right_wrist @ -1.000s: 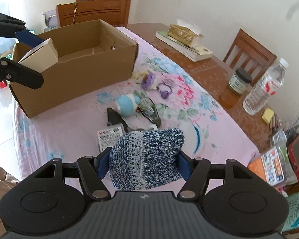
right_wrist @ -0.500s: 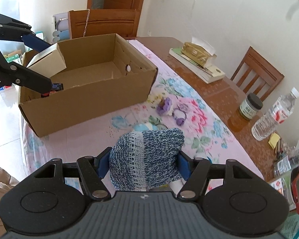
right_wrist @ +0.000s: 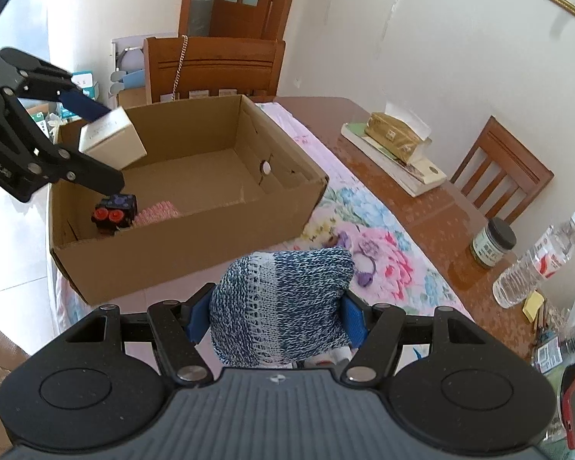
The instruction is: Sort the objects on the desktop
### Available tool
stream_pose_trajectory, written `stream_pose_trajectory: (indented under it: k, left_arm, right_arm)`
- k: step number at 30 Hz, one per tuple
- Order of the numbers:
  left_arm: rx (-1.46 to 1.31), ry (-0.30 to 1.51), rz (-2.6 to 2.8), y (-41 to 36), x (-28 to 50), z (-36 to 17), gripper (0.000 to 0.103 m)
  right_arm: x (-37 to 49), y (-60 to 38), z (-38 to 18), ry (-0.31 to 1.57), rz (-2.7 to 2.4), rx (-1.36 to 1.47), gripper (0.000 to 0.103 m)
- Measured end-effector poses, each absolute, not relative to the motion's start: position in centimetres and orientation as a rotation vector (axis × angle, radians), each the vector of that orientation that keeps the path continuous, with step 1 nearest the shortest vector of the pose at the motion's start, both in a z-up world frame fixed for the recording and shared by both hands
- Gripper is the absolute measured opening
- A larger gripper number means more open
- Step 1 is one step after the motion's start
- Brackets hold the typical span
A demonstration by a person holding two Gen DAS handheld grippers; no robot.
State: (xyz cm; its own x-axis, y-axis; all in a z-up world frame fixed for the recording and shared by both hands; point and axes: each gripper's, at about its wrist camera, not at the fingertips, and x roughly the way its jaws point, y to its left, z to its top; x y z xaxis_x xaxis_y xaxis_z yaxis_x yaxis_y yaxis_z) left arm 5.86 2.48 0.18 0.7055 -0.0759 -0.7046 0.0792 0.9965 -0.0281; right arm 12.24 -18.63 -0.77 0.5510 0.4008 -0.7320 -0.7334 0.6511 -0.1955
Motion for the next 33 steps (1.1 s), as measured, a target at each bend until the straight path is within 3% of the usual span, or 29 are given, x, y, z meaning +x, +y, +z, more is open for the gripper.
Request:
stream_pose_trajectory:
  k: [13,16,33]
  left_arm:
    - [-0.014,0.835,-0.051,4.2,5.4,-1.2,0.085]
    - [-0.028,0.858,-0.052,4.5,5.5,-1.4,0.094]
    - [-0.018,0.889,-0.025,5.9,5.5,-1.9,0.095]
  right_arm:
    - [13.5,-14.8,0.1,0.665,0.770,-0.569,0.071]
    - [13.8,-13.9,0.3,0.657,0.787,-0.572,0.071]
    - [15.5,-8.4,0.7,0.615,0.896,-0.587,0.071]
